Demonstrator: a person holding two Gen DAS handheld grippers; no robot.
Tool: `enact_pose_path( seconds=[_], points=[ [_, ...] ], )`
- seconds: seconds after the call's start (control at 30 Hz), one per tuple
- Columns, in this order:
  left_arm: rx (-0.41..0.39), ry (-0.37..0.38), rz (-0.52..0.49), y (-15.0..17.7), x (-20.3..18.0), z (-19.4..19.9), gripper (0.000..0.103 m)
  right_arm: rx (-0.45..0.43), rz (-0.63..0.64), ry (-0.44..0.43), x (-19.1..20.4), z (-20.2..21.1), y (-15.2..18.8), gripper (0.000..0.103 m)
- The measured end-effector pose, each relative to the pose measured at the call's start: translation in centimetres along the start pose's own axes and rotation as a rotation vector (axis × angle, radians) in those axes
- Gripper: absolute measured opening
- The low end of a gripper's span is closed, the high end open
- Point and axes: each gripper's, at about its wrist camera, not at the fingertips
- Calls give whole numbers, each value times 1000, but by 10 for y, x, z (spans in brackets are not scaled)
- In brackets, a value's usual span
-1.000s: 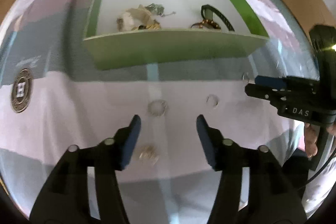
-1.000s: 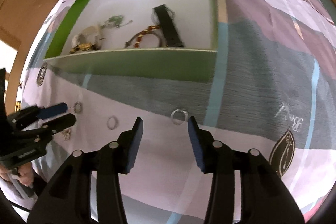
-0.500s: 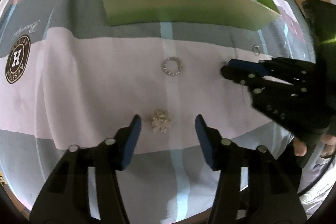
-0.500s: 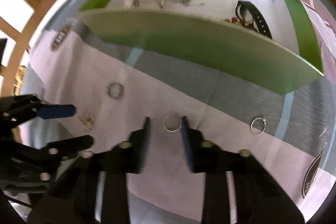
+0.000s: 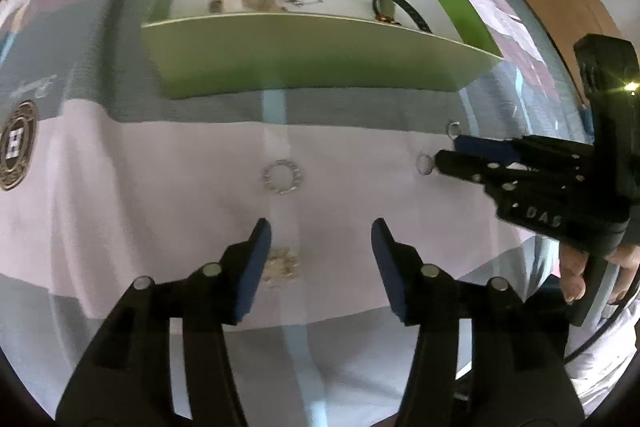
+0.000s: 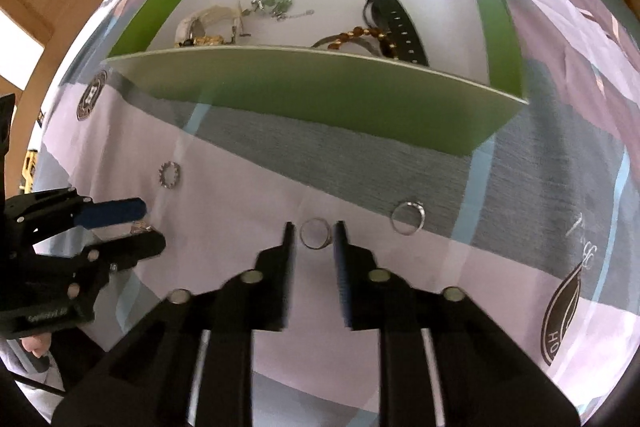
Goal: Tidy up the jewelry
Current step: 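Grasp the plain silver ring with the right tool, then grasp the crystal flower charm with the left tool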
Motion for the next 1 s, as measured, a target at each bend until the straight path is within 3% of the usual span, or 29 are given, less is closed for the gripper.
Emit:
enact_pose_path(
  seconds=[0.33, 0.4, 0.43, 0.47, 0.5, 0.57, 0.67, 0.73, 0.8, 0.83, 0.9, 1.0],
  points=[
    [97, -30, -21, 11, -3, -10, 52, -22, -34, -20, -11, 6, -3, 37],
    [99, -40, -19, 12, -3, -16, 43, -9, -29, -19, -5, 0, -3, 39],
    [100, -46, -19, 11, -3, -20, 28, -4, -17, -12, 2, -4, -3, 39],
    [91, -56, -17, 10, -4, -23, 20, 0, -8, -7, 4, -6, -3, 39],
    [76, -60, -15, 8, -4, -24, 19, 7, 3, -2, 7, -9, -1, 39],
    [36, -35, -6, 5, -6, -24, 19, 19, 18, 10, 9, -12, 1, 38],
    [-25, 25, 20, 1, -4, -17, 19, 23, 29, 31, 13, -15, 0, 27],
    [-55, 25, 16, -2, -4, -11, 20, 18, 18, 33, 11, -13, -1, 24],
    [-57, 60, 24, -1, -1, -8, 38, 5, 3, 53, 6, -10, -2, 24],
    [-55, 76, 33, -2, -1, -8, 52, -5, -5, 73, 2, -8, -3, 24],
    [-46, 70, 43, -2, 1, -9, 53, -9, -24, 59, -5, -6, -5, 24],
    [-29, 59, 52, -5, -4, -19, 53, 9, -56, -28, -10, -3, -6, 26]
  ],
)
Point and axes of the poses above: each gripper's, at about its wrist camera, not at the fingertips, and z roughly against the way its jaws point, x to its left, y to its underside, and after that the axes turned 11 degrees about -z, right-handed
